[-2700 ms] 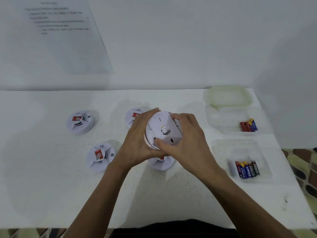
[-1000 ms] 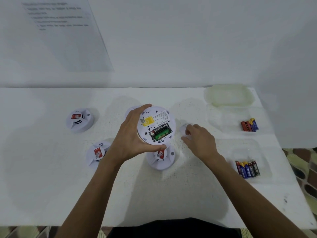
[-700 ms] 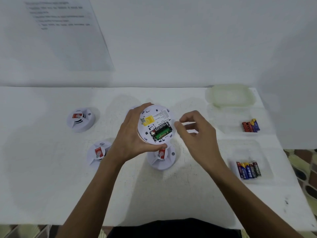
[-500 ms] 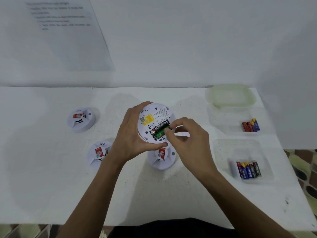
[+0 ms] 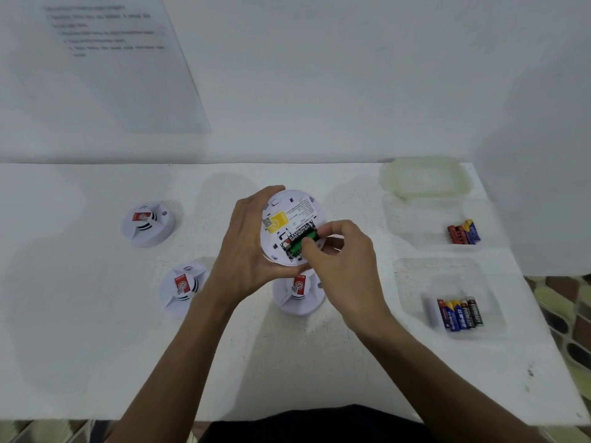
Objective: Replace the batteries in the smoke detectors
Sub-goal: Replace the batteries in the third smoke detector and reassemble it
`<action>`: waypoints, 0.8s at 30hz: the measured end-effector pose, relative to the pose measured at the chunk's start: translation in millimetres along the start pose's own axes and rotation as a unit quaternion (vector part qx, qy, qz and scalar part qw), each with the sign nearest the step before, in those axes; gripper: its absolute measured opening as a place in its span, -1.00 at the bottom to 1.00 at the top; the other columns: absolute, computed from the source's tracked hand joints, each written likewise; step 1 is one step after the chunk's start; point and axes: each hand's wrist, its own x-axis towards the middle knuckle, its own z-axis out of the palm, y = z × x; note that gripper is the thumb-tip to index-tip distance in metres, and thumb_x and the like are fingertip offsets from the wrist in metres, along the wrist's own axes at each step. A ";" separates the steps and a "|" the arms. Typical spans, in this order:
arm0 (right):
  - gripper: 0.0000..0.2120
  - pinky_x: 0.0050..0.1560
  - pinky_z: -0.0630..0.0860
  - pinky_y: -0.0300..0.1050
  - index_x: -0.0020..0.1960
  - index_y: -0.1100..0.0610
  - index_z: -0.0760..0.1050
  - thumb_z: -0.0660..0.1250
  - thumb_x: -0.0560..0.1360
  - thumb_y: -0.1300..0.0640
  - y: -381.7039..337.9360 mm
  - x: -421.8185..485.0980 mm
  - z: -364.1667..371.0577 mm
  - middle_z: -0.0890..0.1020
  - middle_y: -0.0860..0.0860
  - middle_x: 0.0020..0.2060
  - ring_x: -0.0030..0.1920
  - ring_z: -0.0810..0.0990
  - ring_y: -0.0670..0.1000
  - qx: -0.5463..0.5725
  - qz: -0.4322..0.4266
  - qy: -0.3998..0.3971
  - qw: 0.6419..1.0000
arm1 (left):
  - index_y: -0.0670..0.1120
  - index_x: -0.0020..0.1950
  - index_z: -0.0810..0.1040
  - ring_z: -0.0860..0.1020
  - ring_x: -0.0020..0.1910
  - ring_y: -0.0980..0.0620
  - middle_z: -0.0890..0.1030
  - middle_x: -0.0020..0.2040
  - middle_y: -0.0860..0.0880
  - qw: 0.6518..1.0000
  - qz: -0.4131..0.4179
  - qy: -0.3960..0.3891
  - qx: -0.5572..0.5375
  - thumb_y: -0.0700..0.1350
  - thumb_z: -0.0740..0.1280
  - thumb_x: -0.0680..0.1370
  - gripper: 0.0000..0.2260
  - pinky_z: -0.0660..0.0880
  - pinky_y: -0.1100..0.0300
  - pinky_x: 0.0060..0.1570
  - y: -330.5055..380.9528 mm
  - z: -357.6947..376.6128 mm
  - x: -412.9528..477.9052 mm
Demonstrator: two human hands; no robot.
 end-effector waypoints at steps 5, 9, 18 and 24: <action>-0.81 -0.17 0.52 -0.48 -0.07 0.02 0.41 0.42 0.49 0.19 -3.5 -4.6 -0.4 0.50 -0.06 0.02 -0.06 0.53 -0.34 -0.014 -0.056 0.000 0.998 | 0.14 0.18 0.23 0.29 0.08 0.36 0.37 0.08 0.03 0.999 0.033 0.026 -0.012 0.26 0.36 0.32 -0.46 0.14 0.63 0.15 6.7 -8.8 4.5; -0.80 -0.10 0.44 -0.47 -0.05 0.00 0.41 0.43 0.49 0.16 -3.7 -8.8 3.2 0.51 -0.11 -0.08 -0.06 0.51 -0.17 -0.061 -0.124 0.033 0.990 | 0.16 0.20 0.19 0.28 0.07 0.37 0.36 0.07 0.04 0.999 0.024 0.035 -0.010 0.25 0.36 0.33 -0.44 0.16 0.62 0.15 9.4 -7.5 2.0; -0.87 -0.07 0.54 -0.36 0.01 0.09 0.51 0.42 0.50 0.19 1.2 -0.4 -0.1 0.63 -0.08 -0.13 -0.09 0.61 -0.09 0.022 -0.106 0.052 0.993 | -0.04 0.33 0.27 0.19 0.24 0.52 0.41 0.20 0.14 0.999 -0.029 0.020 0.023 0.16 0.53 0.20 -0.19 0.12 0.54 0.25 -15.2 -1.5 -7.2; -0.86 -0.06 0.59 -0.36 -0.01 0.13 0.54 0.45 0.47 0.23 7.9 -5.4 6.1 0.56 0.01 0.01 0.05 0.57 -0.16 0.024 -0.157 0.066 0.985 | -0.01 0.19 0.31 0.24 0.12 0.62 0.38 0.07 0.05 0.999 0.013 0.045 -0.012 0.16 0.40 0.26 -0.40 0.17 0.65 0.11 3.7 -6.9 3.8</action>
